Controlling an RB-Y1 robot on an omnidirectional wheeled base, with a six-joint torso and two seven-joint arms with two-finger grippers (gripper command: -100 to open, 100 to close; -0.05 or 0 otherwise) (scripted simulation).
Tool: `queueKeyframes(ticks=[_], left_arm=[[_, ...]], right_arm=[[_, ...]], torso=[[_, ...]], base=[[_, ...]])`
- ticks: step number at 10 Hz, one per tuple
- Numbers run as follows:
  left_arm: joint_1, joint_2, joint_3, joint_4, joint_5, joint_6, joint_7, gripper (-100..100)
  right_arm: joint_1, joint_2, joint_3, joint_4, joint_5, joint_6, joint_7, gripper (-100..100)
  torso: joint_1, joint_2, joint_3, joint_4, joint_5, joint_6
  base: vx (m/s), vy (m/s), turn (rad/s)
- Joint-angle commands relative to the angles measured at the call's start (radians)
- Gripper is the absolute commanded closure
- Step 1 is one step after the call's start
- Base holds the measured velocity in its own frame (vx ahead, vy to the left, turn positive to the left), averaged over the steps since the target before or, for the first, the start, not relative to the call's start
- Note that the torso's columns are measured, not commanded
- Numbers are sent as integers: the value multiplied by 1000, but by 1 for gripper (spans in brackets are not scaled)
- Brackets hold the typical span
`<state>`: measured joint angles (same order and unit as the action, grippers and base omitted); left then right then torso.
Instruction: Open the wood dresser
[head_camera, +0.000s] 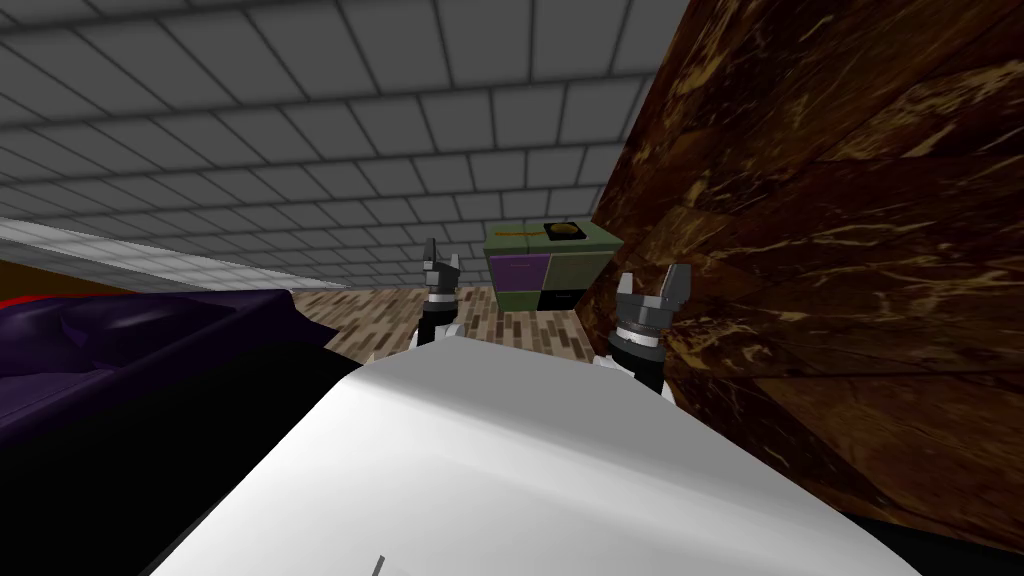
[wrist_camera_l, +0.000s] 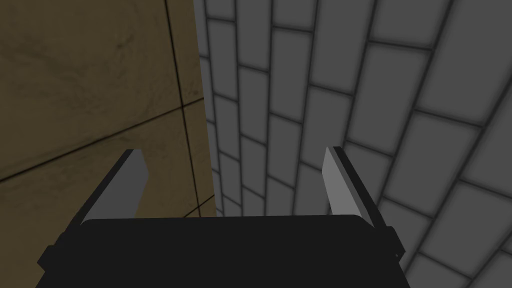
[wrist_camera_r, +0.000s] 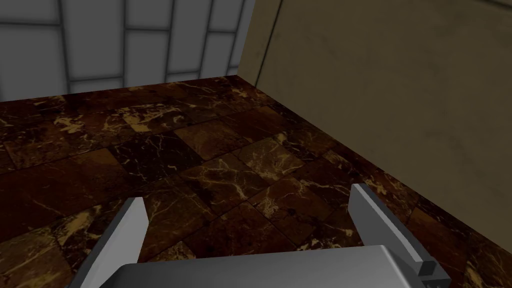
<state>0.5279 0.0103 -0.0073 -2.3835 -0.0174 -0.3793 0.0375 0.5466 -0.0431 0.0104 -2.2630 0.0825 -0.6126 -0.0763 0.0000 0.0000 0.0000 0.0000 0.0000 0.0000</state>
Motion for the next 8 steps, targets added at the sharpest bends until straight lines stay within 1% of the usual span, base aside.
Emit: queueKeyframes(ticks=[1,3,8], left_arm=[[0,0,0,0,0,0,0,0],[0,0,0,0,0,0,0,0],[0,0,0,0,0,0,0,0]], right_arm=[[0,0,0,0,0,0,0,0],[0,0,0,0,0,0,0,0],[0,0,0,0,0,0,0,0]], torso=[[0,40,-82,41,0,0],[0,175,-351,176,0,0],[0,544,-1087,544,0,0]], base=[[0,0,0],[0,0,0],[0,0,0]])
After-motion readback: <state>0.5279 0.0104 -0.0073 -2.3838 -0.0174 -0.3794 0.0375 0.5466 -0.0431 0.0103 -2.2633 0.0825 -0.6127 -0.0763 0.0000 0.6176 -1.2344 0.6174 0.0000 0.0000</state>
